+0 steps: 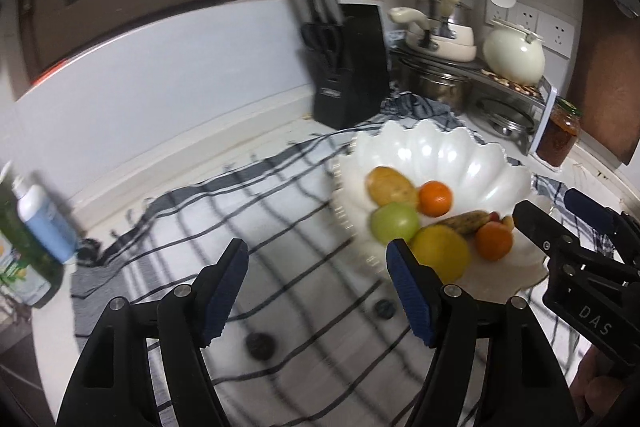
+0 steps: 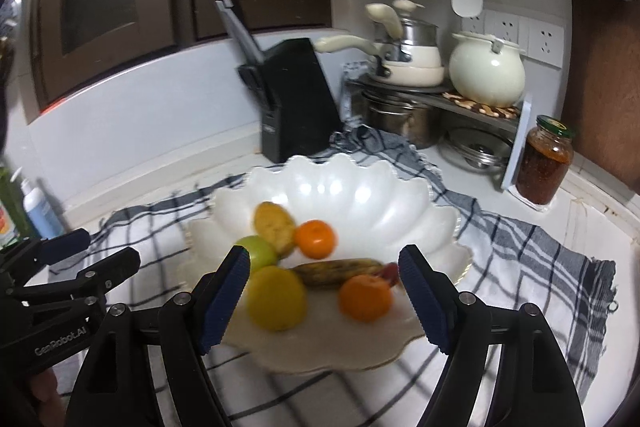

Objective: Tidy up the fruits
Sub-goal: 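Withdraw both tools from the bowl toward the plum and blueberry, then grasp the dark plum with the left tool while the right tool grasps the blueberry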

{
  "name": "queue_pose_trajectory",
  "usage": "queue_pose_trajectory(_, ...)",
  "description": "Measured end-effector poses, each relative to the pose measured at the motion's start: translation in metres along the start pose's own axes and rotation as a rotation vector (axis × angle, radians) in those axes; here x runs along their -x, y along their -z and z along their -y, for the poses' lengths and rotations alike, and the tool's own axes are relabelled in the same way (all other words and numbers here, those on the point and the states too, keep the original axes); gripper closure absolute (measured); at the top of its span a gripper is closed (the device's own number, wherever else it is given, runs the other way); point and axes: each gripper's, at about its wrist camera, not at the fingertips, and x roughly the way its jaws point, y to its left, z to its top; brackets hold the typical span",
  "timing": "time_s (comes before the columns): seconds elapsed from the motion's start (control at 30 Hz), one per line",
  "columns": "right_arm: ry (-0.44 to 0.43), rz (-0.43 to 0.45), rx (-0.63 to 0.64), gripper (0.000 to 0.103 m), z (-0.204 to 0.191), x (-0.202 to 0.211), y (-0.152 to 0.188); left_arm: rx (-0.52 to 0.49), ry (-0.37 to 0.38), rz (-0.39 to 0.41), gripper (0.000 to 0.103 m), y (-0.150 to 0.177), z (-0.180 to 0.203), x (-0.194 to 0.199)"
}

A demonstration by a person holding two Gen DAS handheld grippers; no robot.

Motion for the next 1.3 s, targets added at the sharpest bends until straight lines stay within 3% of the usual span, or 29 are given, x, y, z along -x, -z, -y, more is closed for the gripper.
queue_pose_trajectory(0.3,-0.031,0.012,0.031,0.025,-0.046,0.017,0.027,0.031,-0.026,-0.021,0.032,0.040,-0.039,0.006)
queue_pose_trajectory(0.63,-0.028,-0.024,0.029,0.025,-0.065,0.016,0.061,0.016,-0.003,-0.084,0.033,0.077,-0.049,-0.015)
queue_pose_trajectory(1.3,-0.026,-0.143,-0.016,0.026,-0.068,-0.023,0.083,-0.001,0.017,-0.175,0.051,0.088,-0.050,-0.065)
